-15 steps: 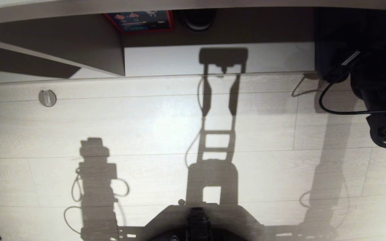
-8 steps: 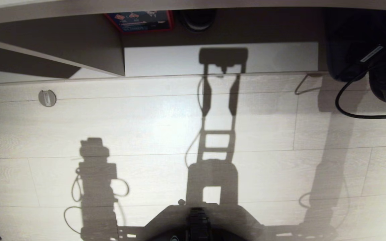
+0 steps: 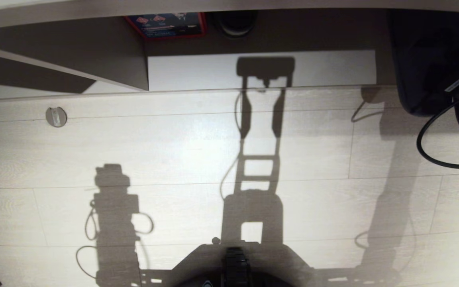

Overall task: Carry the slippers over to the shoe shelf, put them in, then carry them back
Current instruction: Place the slippers on the floor

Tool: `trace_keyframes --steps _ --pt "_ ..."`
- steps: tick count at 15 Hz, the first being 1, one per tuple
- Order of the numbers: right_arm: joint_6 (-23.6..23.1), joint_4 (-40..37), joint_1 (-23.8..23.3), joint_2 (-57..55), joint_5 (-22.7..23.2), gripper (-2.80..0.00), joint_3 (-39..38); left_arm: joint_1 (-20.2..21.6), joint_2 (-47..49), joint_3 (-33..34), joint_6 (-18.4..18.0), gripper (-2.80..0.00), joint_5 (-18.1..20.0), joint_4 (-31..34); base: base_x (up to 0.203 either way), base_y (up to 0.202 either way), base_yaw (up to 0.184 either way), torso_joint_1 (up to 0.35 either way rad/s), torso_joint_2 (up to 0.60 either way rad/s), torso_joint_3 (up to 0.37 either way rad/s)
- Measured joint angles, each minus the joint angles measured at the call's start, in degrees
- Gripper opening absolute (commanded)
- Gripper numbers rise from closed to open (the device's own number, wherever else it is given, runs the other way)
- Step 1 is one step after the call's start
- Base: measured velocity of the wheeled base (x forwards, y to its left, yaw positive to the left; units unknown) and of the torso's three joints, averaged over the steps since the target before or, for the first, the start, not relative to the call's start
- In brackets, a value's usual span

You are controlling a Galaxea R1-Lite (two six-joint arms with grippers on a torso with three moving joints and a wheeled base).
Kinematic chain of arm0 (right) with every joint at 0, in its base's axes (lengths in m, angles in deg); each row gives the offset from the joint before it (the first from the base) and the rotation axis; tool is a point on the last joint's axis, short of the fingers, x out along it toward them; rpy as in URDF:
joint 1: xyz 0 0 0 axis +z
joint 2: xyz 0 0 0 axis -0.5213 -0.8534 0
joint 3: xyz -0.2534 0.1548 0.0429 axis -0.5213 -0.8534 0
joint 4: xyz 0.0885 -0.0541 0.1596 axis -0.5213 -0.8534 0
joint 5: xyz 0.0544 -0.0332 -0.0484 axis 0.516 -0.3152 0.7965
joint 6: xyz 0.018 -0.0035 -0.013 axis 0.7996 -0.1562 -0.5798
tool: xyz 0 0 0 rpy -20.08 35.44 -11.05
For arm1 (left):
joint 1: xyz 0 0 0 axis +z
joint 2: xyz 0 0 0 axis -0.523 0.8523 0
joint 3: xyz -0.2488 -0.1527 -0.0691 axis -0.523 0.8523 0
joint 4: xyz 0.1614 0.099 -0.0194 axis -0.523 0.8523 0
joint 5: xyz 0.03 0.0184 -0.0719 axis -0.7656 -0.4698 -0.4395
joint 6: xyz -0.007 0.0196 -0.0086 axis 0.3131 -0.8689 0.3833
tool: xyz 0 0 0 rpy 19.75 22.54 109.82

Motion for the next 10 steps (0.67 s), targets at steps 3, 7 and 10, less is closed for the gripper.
trace_keyframes --steps 3,7,10 --pt "-0.10 -0.09 0.09 4.30 0.46 -2.80 -6.24 0.00 0.00 0.00 -0.03 -2.80 0.00 -0.02 0.000 0.000 0.000 0.000 0.00 0.000" --pt "-0.21 -0.12 0.09 9.43 0.77 -2.80 -11.49 0.00 0.00 0.00 0.00 -2.80 -0.02 0.00 0.000 0.000 0.000 0.000 0.00 0.000" --pt "-0.32 -2.71 0.26 13.53 0.90 -2.80 -16.41 0.00 0.00 0.00 -0.01 -2.80 0.01 -0.02 0.000 0.000 0.000 0.000 0.00 0.000"
